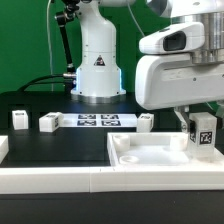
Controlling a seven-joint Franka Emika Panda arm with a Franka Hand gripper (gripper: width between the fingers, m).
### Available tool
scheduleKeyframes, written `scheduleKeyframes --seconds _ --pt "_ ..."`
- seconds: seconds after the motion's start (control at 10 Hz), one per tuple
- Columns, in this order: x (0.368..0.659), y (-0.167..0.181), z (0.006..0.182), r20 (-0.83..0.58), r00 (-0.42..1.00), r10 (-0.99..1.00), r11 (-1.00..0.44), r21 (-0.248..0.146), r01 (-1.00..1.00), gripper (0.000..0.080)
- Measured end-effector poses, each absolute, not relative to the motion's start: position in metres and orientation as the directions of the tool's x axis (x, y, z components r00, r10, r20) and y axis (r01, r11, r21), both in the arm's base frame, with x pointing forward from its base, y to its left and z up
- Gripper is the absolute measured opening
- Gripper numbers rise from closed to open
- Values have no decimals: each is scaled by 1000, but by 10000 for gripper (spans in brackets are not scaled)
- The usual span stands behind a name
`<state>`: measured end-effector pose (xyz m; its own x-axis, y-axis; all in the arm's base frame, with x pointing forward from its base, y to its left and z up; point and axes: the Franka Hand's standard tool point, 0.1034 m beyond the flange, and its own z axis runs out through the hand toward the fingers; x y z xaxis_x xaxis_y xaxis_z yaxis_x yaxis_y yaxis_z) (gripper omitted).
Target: Assemble square table
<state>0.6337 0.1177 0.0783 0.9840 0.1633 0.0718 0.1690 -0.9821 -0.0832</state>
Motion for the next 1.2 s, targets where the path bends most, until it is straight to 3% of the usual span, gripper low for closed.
scheduleKeyframes --seconds 0.4,0.8,1.2 --pt "634 117 78 68 990 119 -988 -87 125 288" --pt "634 113 77 51 953 -299 -949 -118 -291 290" --pt "633 111 76 4 730 -683 -726 -113 -679 290"
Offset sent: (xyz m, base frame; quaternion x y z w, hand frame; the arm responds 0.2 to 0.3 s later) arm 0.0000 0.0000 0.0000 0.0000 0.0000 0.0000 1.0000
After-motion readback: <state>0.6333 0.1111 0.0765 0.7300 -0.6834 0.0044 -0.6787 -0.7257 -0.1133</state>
